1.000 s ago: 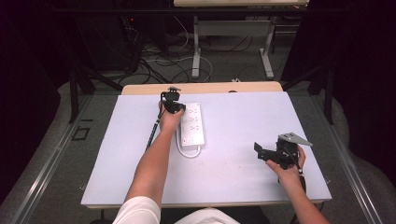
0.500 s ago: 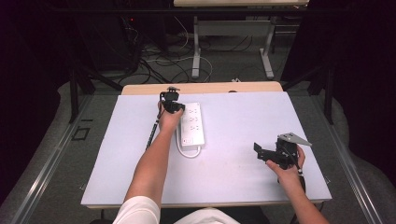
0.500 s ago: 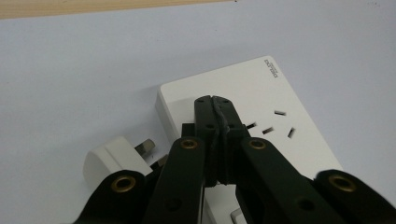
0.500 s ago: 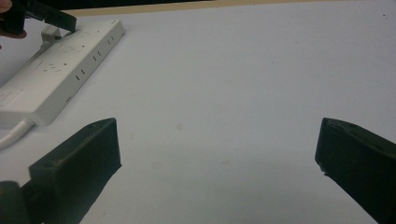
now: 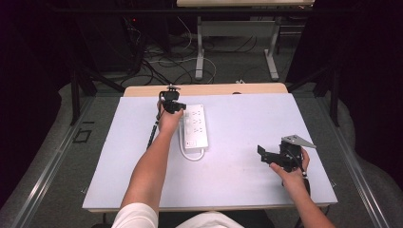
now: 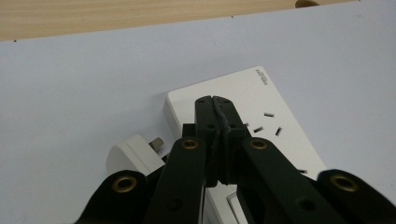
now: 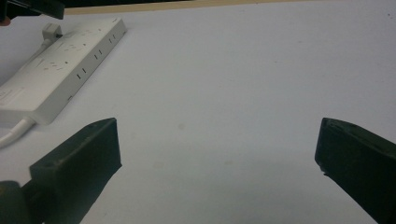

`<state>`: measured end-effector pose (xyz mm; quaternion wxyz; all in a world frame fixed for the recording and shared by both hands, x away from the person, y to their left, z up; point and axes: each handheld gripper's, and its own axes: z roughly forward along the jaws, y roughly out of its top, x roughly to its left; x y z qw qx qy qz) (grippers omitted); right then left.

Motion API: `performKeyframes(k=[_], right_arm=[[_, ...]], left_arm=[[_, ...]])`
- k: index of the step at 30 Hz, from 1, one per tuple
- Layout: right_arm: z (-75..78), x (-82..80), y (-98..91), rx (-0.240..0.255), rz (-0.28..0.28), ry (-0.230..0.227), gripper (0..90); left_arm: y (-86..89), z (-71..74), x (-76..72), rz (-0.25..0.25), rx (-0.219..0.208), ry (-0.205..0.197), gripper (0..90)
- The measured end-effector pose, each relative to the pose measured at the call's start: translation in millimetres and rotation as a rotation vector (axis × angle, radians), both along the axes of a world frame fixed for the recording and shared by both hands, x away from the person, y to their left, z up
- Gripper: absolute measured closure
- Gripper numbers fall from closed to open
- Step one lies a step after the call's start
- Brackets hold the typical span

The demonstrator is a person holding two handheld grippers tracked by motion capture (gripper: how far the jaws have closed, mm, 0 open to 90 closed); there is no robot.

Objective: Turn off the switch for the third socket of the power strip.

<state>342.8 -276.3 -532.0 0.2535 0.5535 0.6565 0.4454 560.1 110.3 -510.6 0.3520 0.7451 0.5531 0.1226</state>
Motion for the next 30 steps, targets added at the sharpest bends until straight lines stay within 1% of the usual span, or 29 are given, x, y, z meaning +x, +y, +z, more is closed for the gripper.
performKeyframes(k=[2,3,5,6,7,10,11,15,16,17,20,24,25,26,27,28,29,30], right_arm=[[-1.0,1.5,0.2,0.003,0.005,-0.009,0.0],[-0.7,1.7,0.1,-0.001,0.006,0.0,0.0],[-1.0,2.9,0.9,0.002,0.005,0.003,0.0],[-1.7,4.0,0.8,0.0,0.011,-0.007,0.0],[-1.9,4.4,1.6,0.007,0.008,-0.002,0.0],[-2.6,5.8,2.6,0.007,0.013,0.0,0.0],[-2.8,6.1,3.0,0.007,0.015,0.002,0.0],[-3.3,6.1,3.9,0.008,0.016,0.008,0.0],[-3.4,6.3,3.6,0.001,0.018,0.001,0.0],[-2.8,5.7,3.6,0.0,0.015,0.009,0.0],[-3.1,5.4,4.0,0.01,0.009,0.008,0.0],[-3.3,5.1,3.6,0.009,0.008,0.009,0.0],[-3.2,5.2,2.6,0.003,0.014,0.0,0.0],[-3.2,5.4,2.2,0.0,0.014,0.0,0.0],[-3.2,5.4,2.2,0.0,0.014,0.0,0.0],[-3.3,5.4,2.1,0.0,0.014,-0.001,0.0],[-3.3,5.4,2.1,0.0,0.015,-0.001,0.0],[-3.2,5.0,2.6,0.005,0.013,0.005,0.0]], left_arm=[[1.1,2.5,-1.1,0.004,-0.004,0.0,90.0],[2.9,4.9,-1.9,-0.005,0.001,-0.006,90.0],[3.2,6.4,-2.5,-0.005,0.0,-0.001,89.9],[3.5,7.3,-2.8,-0.005,-0.001,-0.005,89.5],[4.2,8.2,-3.2,-0.005,-0.002,-0.009,89.2],[6.0,11.8,-4.7,-0.011,-0.005,-0.011,87.9],[6.9,13.1,-5.3,-0.013,0.005,-0.013,87.4],[9.4,17.7,-8.2,-0.012,0.003,-0.019,86.2],[10.3,19.4,-8.7,-0.019,0.005,-0.017,85.4],[9.7,20.0,-9.7,-0.009,-0.004,-0.021,84.8],[11.0,23.0,-11.7,-0.022,-0.008,-0.027,83.0],[10.7,27.3,-15.6,-0.03,-0.014,-0.032,81.0],[10.7,28.5,-16.6,-0.034,-0.012,-0.036,79.7],[10.8,30.0,-17.9,-0.036,-0.015,-0.029,78.8],[10.7,30.5,-18.7,-0.041,-0.013,-0.038,78.8],[10.6,31.7,-19.7,-0.047,-0.009,-0.036,78.0],[9.9,32.0,-20.7,-0.045,-0.015,-0.04,77.3],[10.2,32.8,-21.5,-0.05,-0.009,-0.038,76.3]])
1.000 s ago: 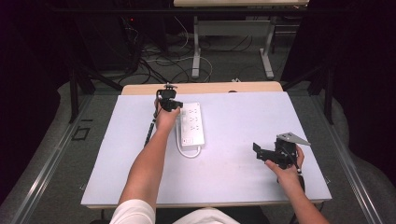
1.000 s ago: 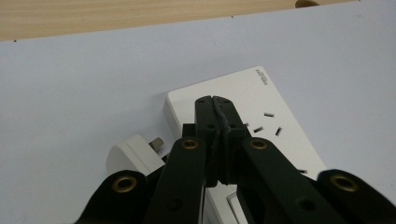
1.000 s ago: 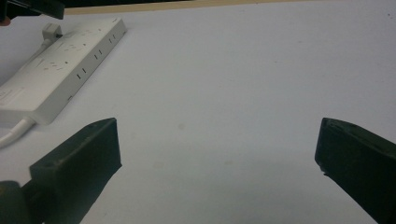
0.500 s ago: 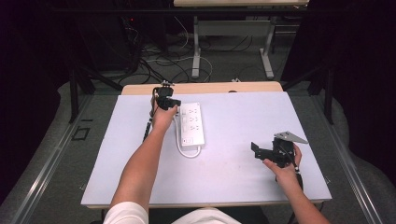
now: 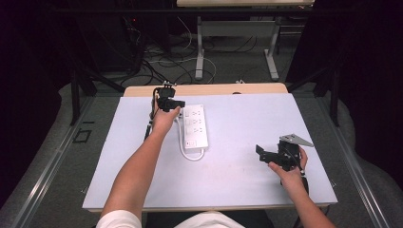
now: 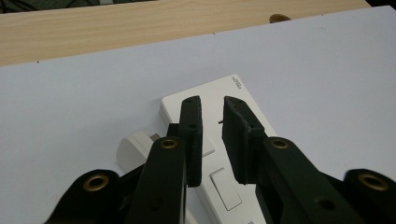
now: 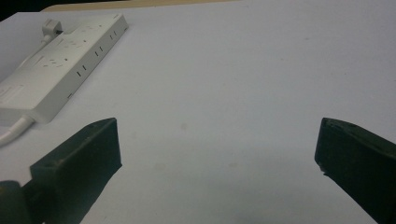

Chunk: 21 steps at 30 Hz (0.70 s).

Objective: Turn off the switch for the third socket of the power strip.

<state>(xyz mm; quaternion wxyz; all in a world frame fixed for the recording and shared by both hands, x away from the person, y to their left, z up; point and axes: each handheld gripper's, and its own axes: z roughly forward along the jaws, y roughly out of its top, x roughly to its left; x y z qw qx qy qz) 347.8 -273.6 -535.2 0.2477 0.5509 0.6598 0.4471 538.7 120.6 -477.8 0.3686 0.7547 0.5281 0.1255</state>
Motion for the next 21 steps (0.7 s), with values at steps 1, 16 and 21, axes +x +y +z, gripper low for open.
performKeyframes(k=[1,16,21], right_arm=[[0.0,-0.1,0.5,0.0,-0.003,0.001,0.0],[2.7,-2.2,1.7,0.003,-0.003,-0.011,0.0],[3.9,-3.0,1.1,-0.007,-0.002,-0.02,0.0]], left_arm=[[-0.1,0.6,-0.7,-0.006,-0.003,0.006,74.4],[-3.1,6.0,-19.7,-0.051,0.011,-0.021,60.9],[-2.2,10.0,-25.8,-0.059,0.002,-0.022,57.1]])
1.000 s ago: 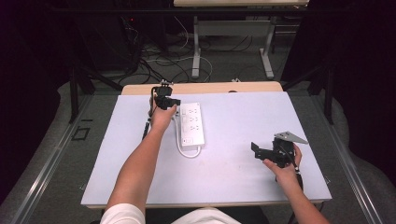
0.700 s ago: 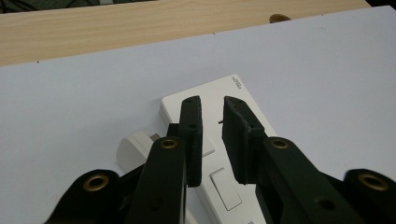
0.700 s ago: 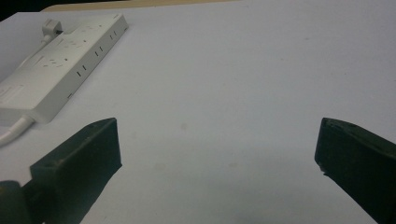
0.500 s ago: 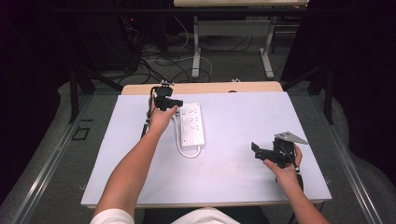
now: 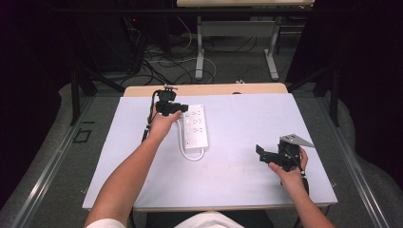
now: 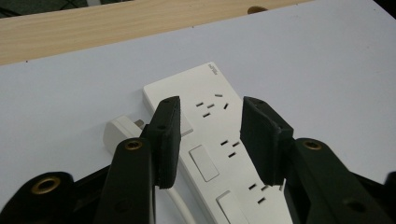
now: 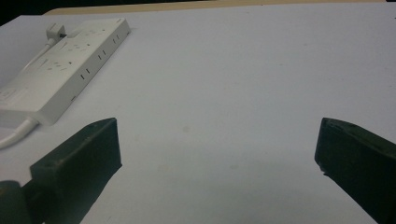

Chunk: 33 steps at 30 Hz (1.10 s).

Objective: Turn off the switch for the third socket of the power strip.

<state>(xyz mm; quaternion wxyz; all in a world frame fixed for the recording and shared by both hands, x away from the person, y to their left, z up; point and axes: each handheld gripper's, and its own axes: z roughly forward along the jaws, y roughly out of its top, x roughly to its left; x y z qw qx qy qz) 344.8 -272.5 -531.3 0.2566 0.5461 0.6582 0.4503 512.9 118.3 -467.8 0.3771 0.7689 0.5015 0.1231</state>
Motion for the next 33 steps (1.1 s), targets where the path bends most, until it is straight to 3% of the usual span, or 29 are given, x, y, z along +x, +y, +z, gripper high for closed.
performKeyframes(k=[15,33], right_arm=[[1.3,-0.7,0.1,-0.001,0.001,-0.007,0.0],[2.7,-2.4,0.6,-0.004,-0.006,-0.003,0.0]], left_arm=[[7.4,13.5,-18.5,-0.016,-0.019,-0.031,46.0],[17.3,28.6,-45.3,-0.054,-0.034,-0.07,40.2]])
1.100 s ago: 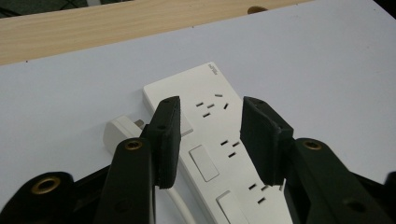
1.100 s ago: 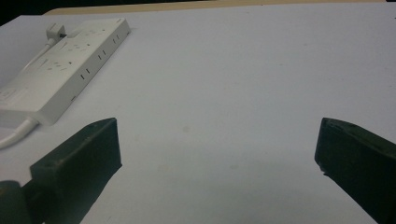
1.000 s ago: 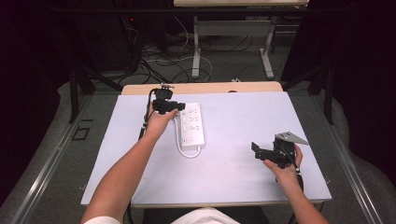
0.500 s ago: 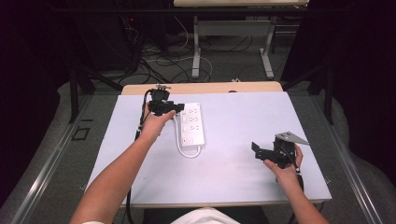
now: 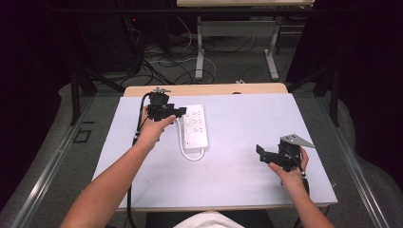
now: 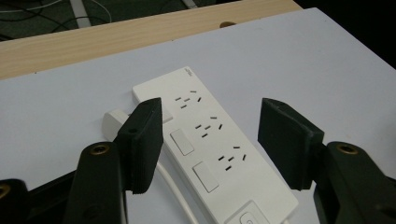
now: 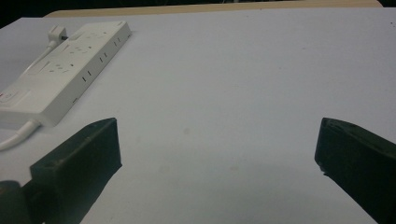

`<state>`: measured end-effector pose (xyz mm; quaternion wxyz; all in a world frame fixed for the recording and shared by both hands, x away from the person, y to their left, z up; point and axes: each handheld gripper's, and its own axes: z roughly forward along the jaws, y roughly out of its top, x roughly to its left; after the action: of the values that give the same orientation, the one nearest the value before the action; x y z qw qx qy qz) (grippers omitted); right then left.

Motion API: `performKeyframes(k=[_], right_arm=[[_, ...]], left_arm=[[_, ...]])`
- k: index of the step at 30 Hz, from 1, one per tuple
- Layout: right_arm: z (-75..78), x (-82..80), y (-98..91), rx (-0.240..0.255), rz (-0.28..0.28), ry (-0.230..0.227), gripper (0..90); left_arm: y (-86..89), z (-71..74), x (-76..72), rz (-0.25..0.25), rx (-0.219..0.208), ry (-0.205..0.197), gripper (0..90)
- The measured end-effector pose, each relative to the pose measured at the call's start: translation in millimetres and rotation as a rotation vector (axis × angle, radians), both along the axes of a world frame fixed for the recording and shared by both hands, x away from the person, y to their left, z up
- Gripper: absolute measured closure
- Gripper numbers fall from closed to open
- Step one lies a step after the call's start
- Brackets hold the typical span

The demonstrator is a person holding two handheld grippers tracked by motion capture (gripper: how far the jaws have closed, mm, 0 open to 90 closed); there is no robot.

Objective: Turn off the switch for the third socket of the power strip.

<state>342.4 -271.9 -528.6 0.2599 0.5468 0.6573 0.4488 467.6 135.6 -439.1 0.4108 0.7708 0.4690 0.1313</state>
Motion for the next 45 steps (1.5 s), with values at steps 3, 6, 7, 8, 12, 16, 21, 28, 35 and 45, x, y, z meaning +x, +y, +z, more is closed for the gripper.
performKeyframes(k=[3,6,7,8,12,16,21,28,35,45], right_arm=[[0.2,-0.6,0.0,0.002,-0.002,0.002,0.0],[0.5,-0.7,-0.7,-0.005,0.0,0.0,0.0],[0.4,-0.8,-0.8,-0.005,-0.001,0.0,0.0],[0.2,-0.7,-0.6,-0.003,-0.001,-0.001,0.0],[0.2,-1.2,0.3,0.001,-0.007,0.003,0.0],[0.3,-0.9,-0.5,-0.004,-0.002,-0.001,0.0],[0.3,-1.0,-0.5,-0.004,-0.004,-0.002,0.0],[0.3,-1.5,1.0,0.002,-0.004,0.004,0.0],[0.1,-1.7,0.6,0.001,-0.008,0.001,0.0],[-0.3,-1.6,0.1,0.003,-0.006,-0.003,0.0]], left_arm=[[2.1,1.7,-3.9,0.005,-0.013,0.001,38.3],[5.1,2.5,-7.9,0.003,-0.027,-0.003,38.1],[6.2,2.8,-9.2,0.005,-0.024,-0.001,38.0],[7.1,2.6,-10.5,0.006,-0.031,-0.005,37.6],[11.3,2.7,-15.6,0.013,-0.033,-0.001,33.4],[15.9,2.1,-21.5,0.022,-0.039,-0.005,28.4],[22.5,1.7,-30.2,0.025,-0.056,0.0,22.1],[30.4,1.6,-42.4,0.03,-0.081,-0.005,15.9],[37.8,0.9,-53.8,0.017,-0.08,-0.013,4.2],[46.2,-5.9,-68.0,0.011,-0.059,-0.035,0.3]])
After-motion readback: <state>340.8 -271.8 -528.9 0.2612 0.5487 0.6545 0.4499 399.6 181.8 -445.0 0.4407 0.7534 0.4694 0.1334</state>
